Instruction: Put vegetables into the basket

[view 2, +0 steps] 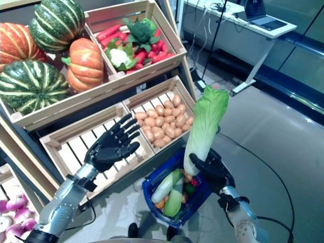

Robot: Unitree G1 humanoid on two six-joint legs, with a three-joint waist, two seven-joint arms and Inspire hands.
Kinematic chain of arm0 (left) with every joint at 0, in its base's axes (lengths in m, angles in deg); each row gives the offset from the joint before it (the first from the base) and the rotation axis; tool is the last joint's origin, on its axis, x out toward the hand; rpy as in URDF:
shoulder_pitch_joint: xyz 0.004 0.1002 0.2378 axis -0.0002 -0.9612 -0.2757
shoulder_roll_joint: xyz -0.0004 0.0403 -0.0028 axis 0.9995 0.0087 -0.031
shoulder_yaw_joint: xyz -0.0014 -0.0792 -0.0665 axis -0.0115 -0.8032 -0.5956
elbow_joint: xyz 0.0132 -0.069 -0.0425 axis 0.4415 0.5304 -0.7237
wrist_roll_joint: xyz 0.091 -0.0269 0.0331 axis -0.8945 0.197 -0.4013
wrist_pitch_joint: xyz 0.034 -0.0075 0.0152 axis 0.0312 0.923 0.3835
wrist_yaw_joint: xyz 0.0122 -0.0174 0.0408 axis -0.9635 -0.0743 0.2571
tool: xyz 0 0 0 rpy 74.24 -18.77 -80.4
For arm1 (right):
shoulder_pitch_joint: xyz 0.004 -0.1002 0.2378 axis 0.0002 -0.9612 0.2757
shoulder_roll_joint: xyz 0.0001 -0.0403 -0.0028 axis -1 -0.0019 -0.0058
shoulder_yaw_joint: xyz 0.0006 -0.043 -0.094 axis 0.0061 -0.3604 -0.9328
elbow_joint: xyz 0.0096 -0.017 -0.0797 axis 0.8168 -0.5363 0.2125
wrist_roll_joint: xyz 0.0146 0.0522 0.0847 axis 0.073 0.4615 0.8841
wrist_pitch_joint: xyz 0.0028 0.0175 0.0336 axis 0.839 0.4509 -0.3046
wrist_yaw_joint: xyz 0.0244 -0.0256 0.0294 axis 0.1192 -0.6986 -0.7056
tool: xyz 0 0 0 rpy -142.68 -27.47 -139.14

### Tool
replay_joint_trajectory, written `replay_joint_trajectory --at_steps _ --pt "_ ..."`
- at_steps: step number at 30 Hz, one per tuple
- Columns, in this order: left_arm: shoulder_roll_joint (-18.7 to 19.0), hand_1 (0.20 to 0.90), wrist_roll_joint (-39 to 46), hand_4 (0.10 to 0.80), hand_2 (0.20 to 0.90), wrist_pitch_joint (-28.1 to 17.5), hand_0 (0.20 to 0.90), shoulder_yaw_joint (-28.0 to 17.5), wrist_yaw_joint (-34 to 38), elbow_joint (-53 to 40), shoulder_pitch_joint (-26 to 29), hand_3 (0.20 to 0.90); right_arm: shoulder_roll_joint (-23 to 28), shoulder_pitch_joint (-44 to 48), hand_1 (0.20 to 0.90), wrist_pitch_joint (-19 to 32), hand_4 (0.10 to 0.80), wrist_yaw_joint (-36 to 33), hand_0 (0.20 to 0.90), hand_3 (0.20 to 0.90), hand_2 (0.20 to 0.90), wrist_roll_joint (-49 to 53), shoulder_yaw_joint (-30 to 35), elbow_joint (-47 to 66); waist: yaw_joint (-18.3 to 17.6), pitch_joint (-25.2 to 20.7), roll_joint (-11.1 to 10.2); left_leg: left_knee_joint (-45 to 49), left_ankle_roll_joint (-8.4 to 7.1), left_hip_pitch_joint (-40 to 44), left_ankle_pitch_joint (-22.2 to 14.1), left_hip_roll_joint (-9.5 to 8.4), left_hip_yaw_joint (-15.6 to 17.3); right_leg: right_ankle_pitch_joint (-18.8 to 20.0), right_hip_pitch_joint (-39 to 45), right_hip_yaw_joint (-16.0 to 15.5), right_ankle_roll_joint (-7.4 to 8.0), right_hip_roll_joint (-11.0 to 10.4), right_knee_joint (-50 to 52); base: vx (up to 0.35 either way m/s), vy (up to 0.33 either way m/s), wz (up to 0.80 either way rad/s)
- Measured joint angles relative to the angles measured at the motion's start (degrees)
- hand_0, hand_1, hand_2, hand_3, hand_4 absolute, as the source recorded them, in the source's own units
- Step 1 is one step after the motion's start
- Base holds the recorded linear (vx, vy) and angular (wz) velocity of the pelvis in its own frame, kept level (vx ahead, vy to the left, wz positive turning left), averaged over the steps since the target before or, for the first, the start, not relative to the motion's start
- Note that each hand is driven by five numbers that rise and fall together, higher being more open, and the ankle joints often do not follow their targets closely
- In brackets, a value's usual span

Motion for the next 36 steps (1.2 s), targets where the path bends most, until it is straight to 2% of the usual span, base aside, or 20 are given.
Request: replay_joint_trajectory --at_steps 10,14,16,19,23,26,30,36 --pt "0.0 0.900 -0.2 0.800 0.900 -0.4 0.900 -1.6 0.6 0.0 0.0 0.900 -3.2 0.1 0.300 0.8 0.400 0.0 0.300 0.300 0.300 2.2 -0.1 -6.5 0.3 1.4 -0.5 0.0 0.05 0.0 -0.2 0.00 0.6 0.0 -0.2 0.7 0.10 0.0 0.0 0.004 -0.008 -0.02" --pt "0.1 0.900 -0.2 0.800 0.900 -3.8 0.900 -1.6 0.8 0.0 0.3 0.900 -3.3 3.3 0.300 1.4 0.400 -1.2 0.300 0.300 0.300 5.8 -0.6 -11.9 0.4 3.7 -1.3 0.0 -0.18 -2.9 0.4 0.01 0.4 0.5 -2.9 0.7 0.23 0.1 0.2 -0.276 -0.061 0.02" --pt "0.7 0.900 -0.3 0.800 0.900 -6.5 0.900 -1.4 1.0 0.3 2.2 0.900 -3.2 6.5 0.300 4.0 0.400 -1.7 0.300 0.300 0.300 8.3 -0.9 -15.0 0.3 6.1 -1.6 0.8 -0.10 -6.3 1.2 -0.02 -0.3 1.0 -6.2 0.4 0.10 0.1 1.1 -0.335 -0.078 0.17" --pt "2.0 0.900 -1.6 0.800 0.900 -12.7 0.900 -1.9 2.4 2.1 9.2 0.900 -2.8 16.5 0.300 8.7 0.400 -5.2 0.300 0.300 0.300 13.5 -0.3 -22.3 0.9 14.4 -1.3 5.5 -0.20 -13.5 1.7 0.04 -1.3 1.7 -11.9 -0.6 -0.84 -0.1 4.2 -0.228 -0.044 0.23" --pt "3.2 0.900 -3.6 0.800 0.900 -18.2 0.900 -2.2 6.2 2.5 15.3 0.900 -2.3 25.5 0.300 12.1 0.400 -8.8 0.300 0.300 0.300 17.5 0.0 -25.7 2.0 22.3 0.4 10.7 -0.39 -19.1 1.0 0.25 -2.5 0.8 -17.0 -0.6 -1.80 -0.4 9.4 -0.141 -0.015 0.13" --pt "3.1 0.900 -5.3 0.800 0.900 -20.5 0.900 -1.9 9.7 3.7 19.9 0.900 -2.4 32.8 0.300 13.4 0.400 -12.3 0.300 0.300 0.300 17.4 -0.4 -30.1 2.5 23.6 1.1 13.1 -0.85 -24.4 1.0 0.27 -2.7 0.3 -22.8 -0.7 -2.32 -0.7 13.2 -0.184 0.023 0.01" --pt "3.1 0.900 -11.6 0.800 0.900 -24.0 0.900 0.2 15.8 4.7 28.1 0.900 -2.3 42.1 0.300 15.5 0.400 -17.3 0.300 0.300 0.300 17.5 -0.7 -35.3 2.9 23.9 1.1 18.0 -0.76 -33.7 0.9 -0.02 -2.9 -2.1 -33.5 -0.4 -2.50 -2.3 21.5 -0.074 0.036 0.05" --pt "2.7 0.900 -12.5 0.800 0.900 -27.9 0.900 1.2 17.7 4.9 34.9 0.900 -1.8 50.1 0.300 15.6 0.400 -20.3 0.300 0.300 0.300 17.9 -0.8 -42.2 3.4 23.9 1.1 25.3 -0.25 -44.5 -0.1 -1.17 -3.7 -4.7 -44.9 -0.5 -3.31 -4.6 31.2 -0.043 -0.007 0.12"
